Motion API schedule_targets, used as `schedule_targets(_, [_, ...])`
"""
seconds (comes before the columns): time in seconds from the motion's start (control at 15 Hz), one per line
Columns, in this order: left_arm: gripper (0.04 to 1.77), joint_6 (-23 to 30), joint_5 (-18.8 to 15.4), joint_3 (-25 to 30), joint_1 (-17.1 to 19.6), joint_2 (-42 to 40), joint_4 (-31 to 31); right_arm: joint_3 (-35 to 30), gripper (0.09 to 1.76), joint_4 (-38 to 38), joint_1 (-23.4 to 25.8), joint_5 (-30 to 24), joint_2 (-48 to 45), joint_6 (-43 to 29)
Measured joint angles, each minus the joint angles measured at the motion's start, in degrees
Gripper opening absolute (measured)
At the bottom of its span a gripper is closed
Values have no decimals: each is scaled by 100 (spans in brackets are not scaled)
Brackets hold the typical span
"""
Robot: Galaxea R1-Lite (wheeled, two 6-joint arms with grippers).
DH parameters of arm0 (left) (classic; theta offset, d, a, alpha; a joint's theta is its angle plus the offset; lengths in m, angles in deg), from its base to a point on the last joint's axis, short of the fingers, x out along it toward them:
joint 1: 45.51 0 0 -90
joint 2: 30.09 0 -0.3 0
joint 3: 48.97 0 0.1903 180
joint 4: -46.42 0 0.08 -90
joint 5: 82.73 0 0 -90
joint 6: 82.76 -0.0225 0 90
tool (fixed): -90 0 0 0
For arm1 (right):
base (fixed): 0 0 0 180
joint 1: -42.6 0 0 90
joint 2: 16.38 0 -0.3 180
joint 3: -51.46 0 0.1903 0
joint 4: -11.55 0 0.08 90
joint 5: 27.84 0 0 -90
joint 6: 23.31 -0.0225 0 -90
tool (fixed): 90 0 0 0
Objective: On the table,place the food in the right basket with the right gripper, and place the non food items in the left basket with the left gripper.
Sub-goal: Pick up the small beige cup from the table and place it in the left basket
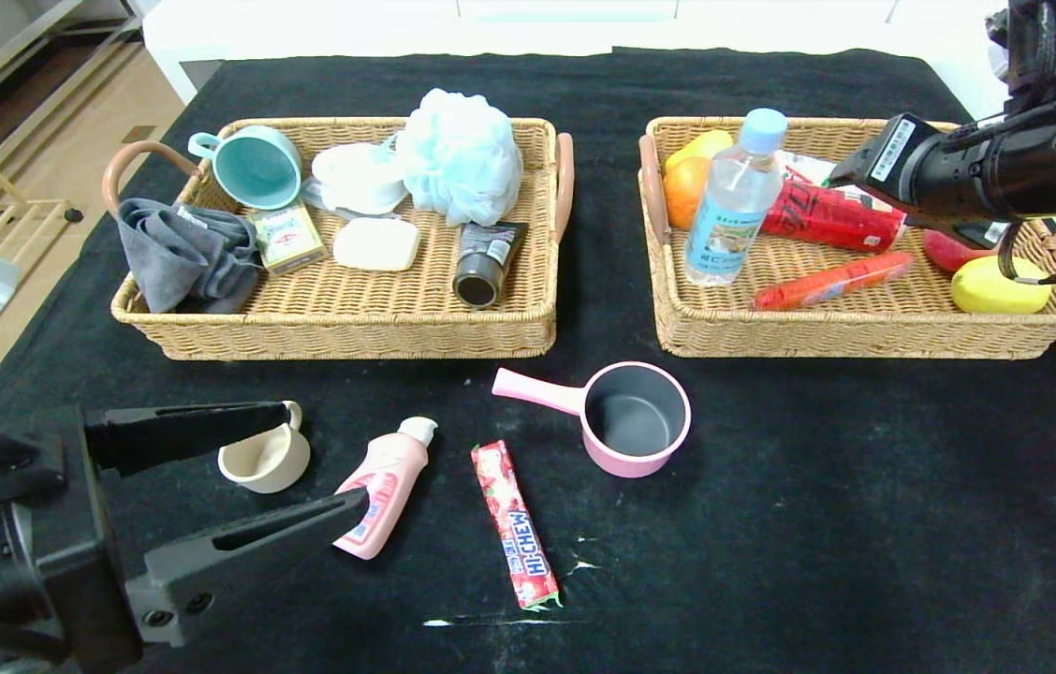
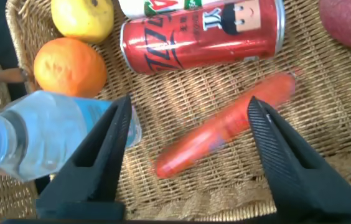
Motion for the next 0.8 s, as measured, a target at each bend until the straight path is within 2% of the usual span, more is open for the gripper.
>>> schedule_targets(0.33, [172,0,0,0,0,-1,0,-347,154,-2,-69,-5,-193,193])
schedule_targets(0.6, [172,0,0,-2,9,0,-6,-1008,161,9,-290,-44,-601,580])
schedule_targets(0.8, [172,-2,-2,-2,9,5,-6,-1631,164,33,-546,-171,-1040,1163])
